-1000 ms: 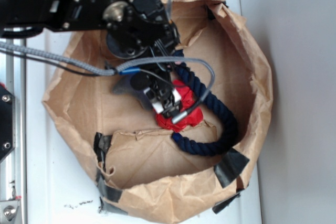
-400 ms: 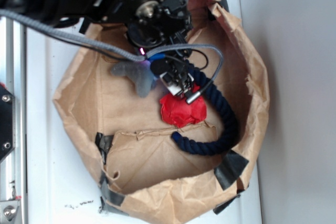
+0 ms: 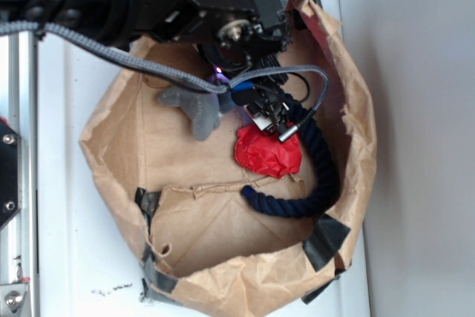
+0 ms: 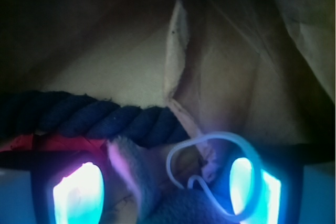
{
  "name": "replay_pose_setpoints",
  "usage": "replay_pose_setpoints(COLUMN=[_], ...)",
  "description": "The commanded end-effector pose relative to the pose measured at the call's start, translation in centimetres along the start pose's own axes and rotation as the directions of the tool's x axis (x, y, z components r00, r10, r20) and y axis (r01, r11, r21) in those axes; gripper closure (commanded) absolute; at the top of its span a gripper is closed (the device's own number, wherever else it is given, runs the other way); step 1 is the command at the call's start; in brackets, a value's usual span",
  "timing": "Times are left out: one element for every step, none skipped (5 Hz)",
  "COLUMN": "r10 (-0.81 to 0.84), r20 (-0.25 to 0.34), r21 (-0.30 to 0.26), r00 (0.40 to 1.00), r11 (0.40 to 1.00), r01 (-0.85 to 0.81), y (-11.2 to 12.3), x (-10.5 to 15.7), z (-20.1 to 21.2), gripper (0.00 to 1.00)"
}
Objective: Grab the gray animal.
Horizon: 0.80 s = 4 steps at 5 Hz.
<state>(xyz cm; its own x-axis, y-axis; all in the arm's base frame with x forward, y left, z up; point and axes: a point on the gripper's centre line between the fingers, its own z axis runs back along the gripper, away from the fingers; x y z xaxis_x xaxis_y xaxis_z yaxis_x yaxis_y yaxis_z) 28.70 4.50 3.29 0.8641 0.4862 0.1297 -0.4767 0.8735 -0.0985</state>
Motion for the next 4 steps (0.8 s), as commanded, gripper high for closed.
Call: replay_pose_setpoints(r10=[-0.111,-0.135,-0.127,-0.111], r20=[0.016,0.022,0.021,-0.004], r21=[-0.118,-0.165,-0.180,-0.153], r00=[0.994,0.991,0.992,0.994], r11=[0.987,0.977,0.975,0.982], r01=[0.112,0.137,0.129,0.109], y=[-0.3,-0.4,0.4,1.0], x=[-0.9,-5.8,-5.8,-4.7], z=[3.3,5.6,6.3,5.1], gripper=[0.00,0.00,0.00,0.00])
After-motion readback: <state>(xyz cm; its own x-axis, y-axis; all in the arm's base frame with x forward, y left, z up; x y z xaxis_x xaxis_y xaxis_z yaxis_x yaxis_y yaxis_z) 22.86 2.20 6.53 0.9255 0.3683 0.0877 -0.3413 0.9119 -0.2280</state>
